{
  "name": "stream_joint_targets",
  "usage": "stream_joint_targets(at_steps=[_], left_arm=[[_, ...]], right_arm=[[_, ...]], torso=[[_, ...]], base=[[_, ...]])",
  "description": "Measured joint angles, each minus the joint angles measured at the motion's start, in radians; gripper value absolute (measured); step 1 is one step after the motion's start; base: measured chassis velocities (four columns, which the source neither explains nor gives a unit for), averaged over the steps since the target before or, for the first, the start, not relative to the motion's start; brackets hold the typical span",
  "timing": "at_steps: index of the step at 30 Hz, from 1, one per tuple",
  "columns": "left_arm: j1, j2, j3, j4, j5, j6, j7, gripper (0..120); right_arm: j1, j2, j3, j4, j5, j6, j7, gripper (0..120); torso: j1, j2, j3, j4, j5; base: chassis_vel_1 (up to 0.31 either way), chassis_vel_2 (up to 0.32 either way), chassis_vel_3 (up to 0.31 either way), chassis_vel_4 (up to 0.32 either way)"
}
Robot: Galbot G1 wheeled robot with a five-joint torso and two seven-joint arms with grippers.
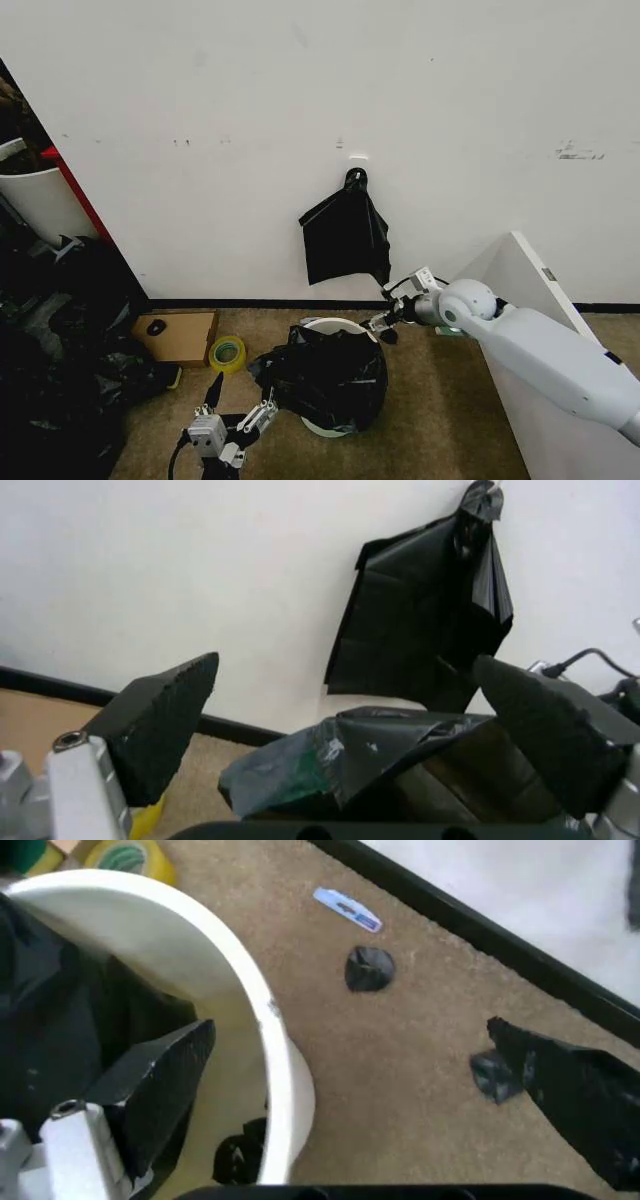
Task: Place the garbage bag over the trash bin.
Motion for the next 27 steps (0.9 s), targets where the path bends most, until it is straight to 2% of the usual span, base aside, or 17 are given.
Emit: stream_joint_targets(at_steps=[13, 16, 22, 23, 27], left_arm=[[-0.012, -0.002, 0.009, 0.006, -0.007, 0.005, -0.001, 100], [-0.014, -0.005, 0.010, 0.007, -0.005, 0.006, -0.001, 100], [-0.016, -0.010, 0.013, 0.006, -0.005, 0.009, -0.002, 100], [-0.016, -0.010, 0.013, 0.006, -0.005, 0.009, -0.002, 100], [-0.018, -0.008, 0.017, 0.007, -0.006, 0.012, -0.002, 100]], right_arm=[[-0.024, 0.048, -0.038, -0.039, -0.095, 0.006, -0.073, 99], [-0.030, 0.062, -0.023, -0.051, -0.098, 0.007, -0.076, 93], [-0.037, 0.066, -0.017, -0.063, -0.100, 0.008, -0.103, 67], [-0.037, 0.066, -0.017, -0.063, -0.100, 0.008, -0.103, 67], [-0.042, 0.063, -0.016, -0.064, -0.100, 0.008, -0.118, 52]], torso=[[0.000, 0.000, 0.000, -0.0002, -0.0001], [0.000, 0.000, 0.000, -0.0001, -0.0001], [0.000, 0.000, 0.000, -0.0004, 0.0000], [0.000, 0.000, 0.000, -0.0004, 0.0000], [0.000, 0.000, 0.000, -0.0005, 0.0000]], base=[[0.000, 0.000, 0.000, 0.000], [0.000, 0.000, 0.000, 0.000], [0.000, 0.000, 0.000, 0.000], [0.000, 0.000, 0.000, 0.000], [0.000, 0.000, 0.000, 0.000]])
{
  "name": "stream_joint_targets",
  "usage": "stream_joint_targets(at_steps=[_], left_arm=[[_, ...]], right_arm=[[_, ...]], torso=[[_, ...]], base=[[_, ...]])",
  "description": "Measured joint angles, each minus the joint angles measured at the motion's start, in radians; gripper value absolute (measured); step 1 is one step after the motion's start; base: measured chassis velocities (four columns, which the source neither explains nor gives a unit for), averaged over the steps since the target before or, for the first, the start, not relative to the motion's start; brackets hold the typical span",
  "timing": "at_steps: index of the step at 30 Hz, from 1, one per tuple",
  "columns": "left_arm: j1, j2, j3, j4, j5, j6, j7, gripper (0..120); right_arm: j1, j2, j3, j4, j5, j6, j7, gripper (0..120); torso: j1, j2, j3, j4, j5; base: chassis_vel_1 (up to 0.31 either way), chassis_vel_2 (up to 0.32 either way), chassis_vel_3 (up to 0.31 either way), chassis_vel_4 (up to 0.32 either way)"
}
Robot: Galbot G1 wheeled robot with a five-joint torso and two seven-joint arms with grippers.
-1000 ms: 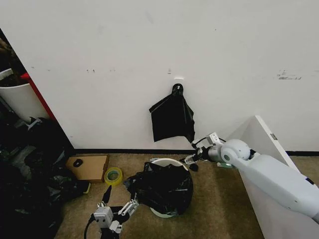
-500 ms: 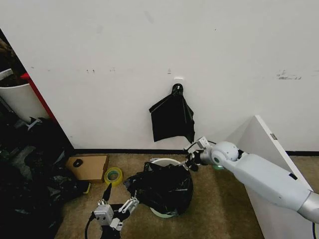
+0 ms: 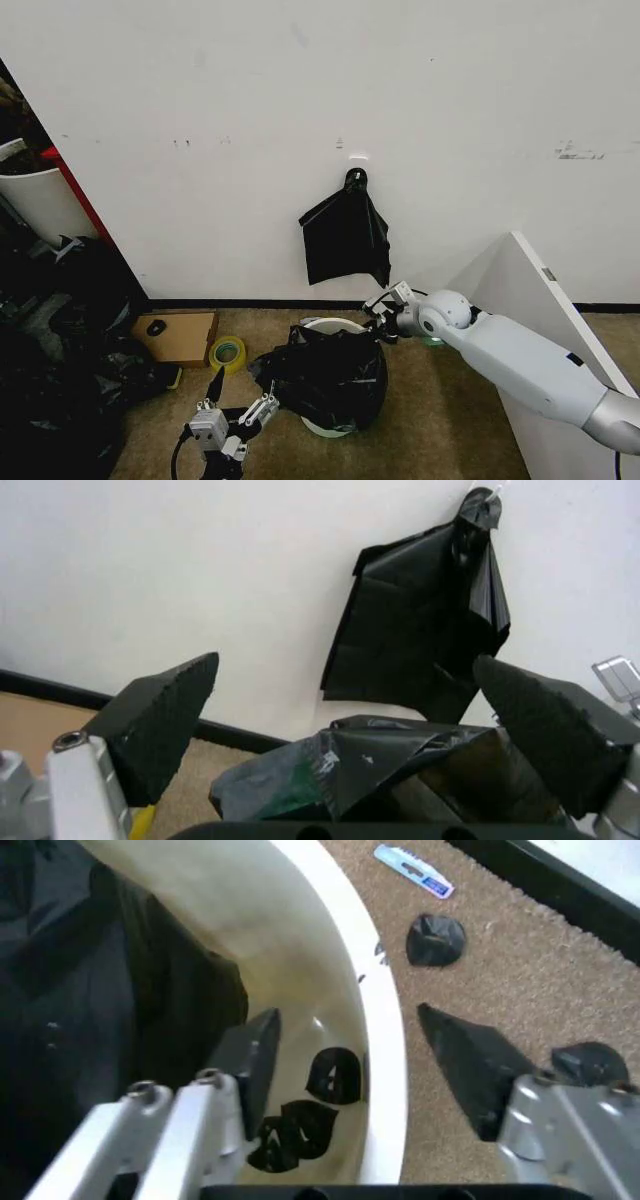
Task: Place the garbage bag over the trash bin.
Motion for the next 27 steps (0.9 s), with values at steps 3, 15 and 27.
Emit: stream_joint_targets(at_steps=[3, 15, 27], left_arm=[[0.000, 0.000, 0.001, -0.001, 0.000, 0.003, 0.000, 100], [0.003, 0.015, 0.001, -0.005, -0.005, 0.007, -0.005, 100], [-0.026, 0.043, -0.105, -0.024, -0.113, 0.041, 0.013, 100]], right_arm=[[0.000, 0.004, 0.003, -0.009, -0.002, 0.000, -0.001, 38], [-0.027, 0.017, 0.038, -0.007, -0.003, 0.001, 0.008, 3], [-0.113, 0.030, 0.176, 0.045, 0.039, 0.001, 0.068, 3]], torso=[[0.000, 0.000, 0.000, 0.0000, -0.0003], [0.000, 0.000, 0.000, 0.0004, -0.0010], [0.000, 0.000, 0.000, 0.0003, 0.0000]], base=[[0.000, 0.000, 0.000, 0.000], [0.000, 0.000, 0.000, 0.000], [0.000, 0.000, 0.000, 0.000]])
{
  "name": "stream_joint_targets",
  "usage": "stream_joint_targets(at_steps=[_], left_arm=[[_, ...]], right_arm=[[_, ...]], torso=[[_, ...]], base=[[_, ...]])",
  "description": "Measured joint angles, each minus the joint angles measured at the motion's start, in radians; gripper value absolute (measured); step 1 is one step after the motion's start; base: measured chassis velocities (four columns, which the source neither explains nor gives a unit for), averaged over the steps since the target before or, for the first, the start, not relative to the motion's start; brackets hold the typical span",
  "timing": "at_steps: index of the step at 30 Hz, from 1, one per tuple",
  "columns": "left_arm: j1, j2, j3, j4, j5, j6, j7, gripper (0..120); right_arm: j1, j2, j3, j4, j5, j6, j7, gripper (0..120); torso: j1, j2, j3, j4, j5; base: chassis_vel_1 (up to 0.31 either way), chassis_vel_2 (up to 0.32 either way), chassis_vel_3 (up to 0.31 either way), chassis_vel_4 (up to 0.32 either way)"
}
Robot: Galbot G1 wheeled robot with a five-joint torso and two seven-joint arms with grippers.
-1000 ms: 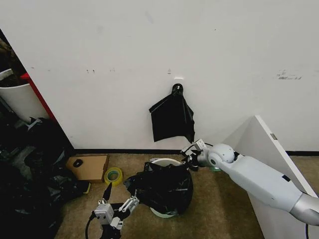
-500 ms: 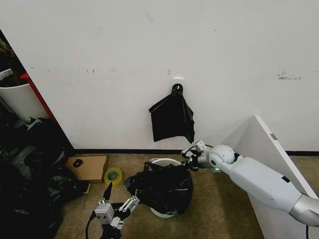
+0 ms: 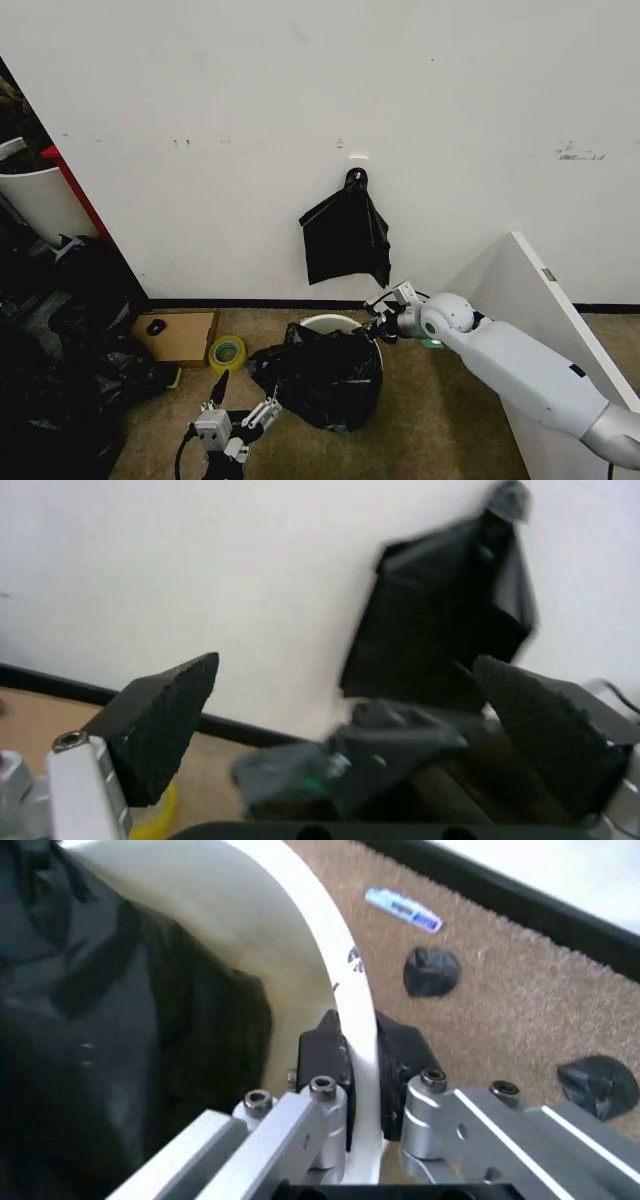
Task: Place the garbage bag over the trash bin.
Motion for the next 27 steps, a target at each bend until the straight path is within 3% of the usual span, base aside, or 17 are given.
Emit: stream_joint_targets(at_steps=[10, 11, 18, 27], left_arm=[[-0.012, 0.030, -0.042, -0.017, -0.037, 0.012, 0.009, 100], [-0.020, 0.038, -0.039, -0.027, -0.041, 0.021, 0.012, 100], [-0.036, 0.055, -0.025, -0.035, -0.038, 0.037, 0.014, 100], [-0.062, 0.076, -0.001, -0.030, -0.028, 0.054, 0.015, 100]], right_arm=[[-0.088, 0.004, 0.137, 0.063, 0.074, -0.002, 0.073, 3], [-0.138, 0.008, 0.191, 0.106, 0.123, -0.002, 0.158, 3], [-0.222, 0.009, 0.252, 0.157, 0.199, -0.002, 0.327, 3], [-0.372, 0.034, 0.355, 0.314, 0.348, -0.001, 0.650, 3]], torso=[[0.000, 0.000, 0.000, -0.0002, -0.0003], [0.000, 0.000, 0.000, 0.0001, -0.0003], [0.000, 0.000, 0.000, -0.0002, -0.0004], [0.000, 0.000, 0.000, -0.0002, -0.0005]], base=[[0.000, 0.000, 0.000, 0.000], [0.000, 0.000, 0.000, 0.000], [0.000, 0.000, 0.000, 0.000], [0.000, 0.000, 0.000, 0.000]])
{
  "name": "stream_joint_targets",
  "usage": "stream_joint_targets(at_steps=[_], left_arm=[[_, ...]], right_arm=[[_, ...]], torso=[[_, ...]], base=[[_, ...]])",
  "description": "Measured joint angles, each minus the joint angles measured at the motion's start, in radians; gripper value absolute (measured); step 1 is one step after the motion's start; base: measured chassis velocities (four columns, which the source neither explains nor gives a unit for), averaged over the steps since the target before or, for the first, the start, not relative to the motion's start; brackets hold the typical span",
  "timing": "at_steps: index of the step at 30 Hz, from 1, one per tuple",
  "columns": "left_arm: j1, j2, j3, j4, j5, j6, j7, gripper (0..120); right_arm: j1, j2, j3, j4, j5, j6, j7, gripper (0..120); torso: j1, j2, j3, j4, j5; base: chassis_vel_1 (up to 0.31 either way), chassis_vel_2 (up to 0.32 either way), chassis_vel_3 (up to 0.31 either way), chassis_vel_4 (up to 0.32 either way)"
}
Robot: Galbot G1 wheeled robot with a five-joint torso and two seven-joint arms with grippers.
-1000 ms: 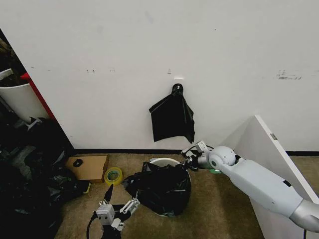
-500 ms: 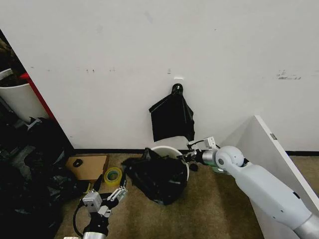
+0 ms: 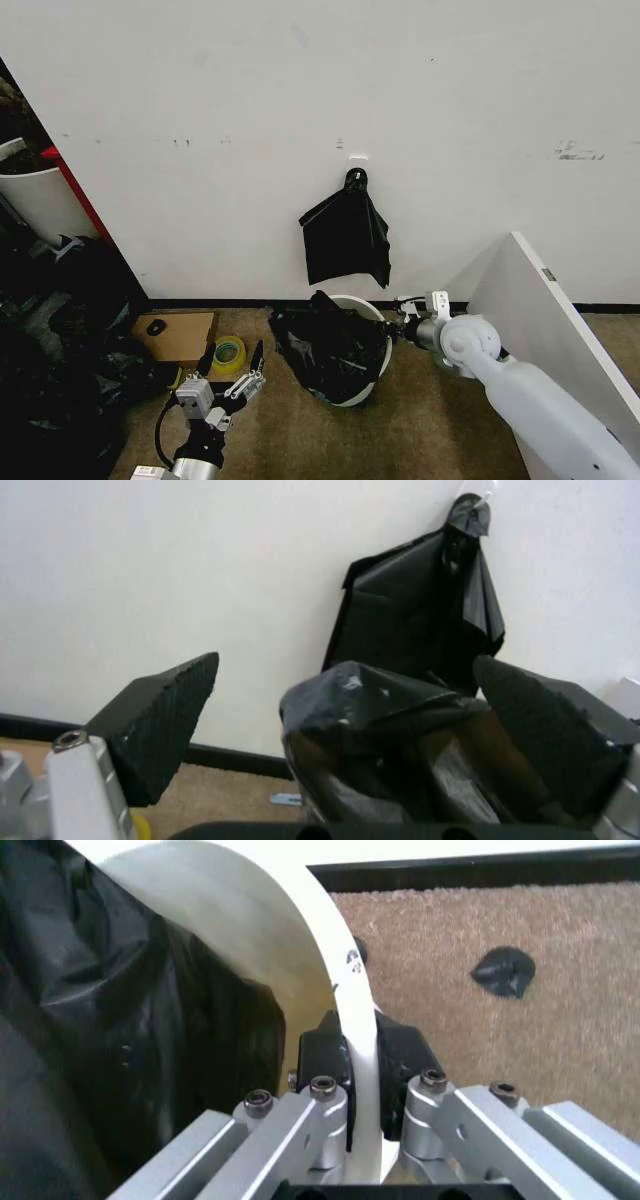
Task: Place the garbage bag over the trash bin.
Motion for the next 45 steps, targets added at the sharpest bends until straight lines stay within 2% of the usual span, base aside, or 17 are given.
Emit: stream_joint_targets(at_steps=[4, 13, 20, 34, 43, 45], left_arm=[[-0.020, 0.015, 0.021, 0.003, 0.007, 0.016, -0.001, 100], [-0.047, 0.043, 0.036, 0.010, 0.011, 0.040, -0.002, 100], [-0.051, 0.047, 0.040, 0.017, 0.011, 0.048, -0.003, 100], [-0.051, 0.036, 0.043, 0.021, 0.011, 0.055, -0.006, 100], [-0.057, 0.038, 0.043, 0.023, 0.010, 0.060, -0.006, 100], [-0.057, 0.038, 0.043, 0.023, 0.007, 0.064, -0.007, 100]], right_arm=[[-0.065, 0.046, 0.030, 0.092, 0.042, 0.039, 0.132, 3], [-0.158, 0.129, 0.023, 0.168, -0.029, 0.167, 0.309, 3], [-0.185, 0.152, 0.008, 0.200, -0.025, 0.181, 0.436, 3], [-0.210, 0.219, -0.015, 0.163, -0.017, 0.195, 0.489, 3], [-0.210, 0.231, -0.020, 0.155, -0.017, 0.196, 0.493, 3], [-0.213, 0.232, -0.020, 0.155, -0.017, 0.195, 0.491, 6]], torso=[[0.000, 0.000, 0.000, 0.0002, 0.0001], [0.000, 0.000, 0.000, 0.0000, 0.0000], [0.000, 0.000, 0.000, 0.0001, -0.0001], [0.000, 0.000, 0.000, 0.0002, 0.0002], [0.000, 0.000, 0.000, 0.0001, 0.0001], [0.000, 0.000, 0.000, 0.0001, 0.0001]], base=[[0.000, 0.000, 0.000, 0.000], [0.000, 0.000, 0.000, 0.000], [0.000, 0.000, 0.000, 0.000], [0.000, 0.000, 0.000, 0.000], [0.000, 0.000, 0.000, 0.000], [0.000, 0.000, 0.000, 0.000]])
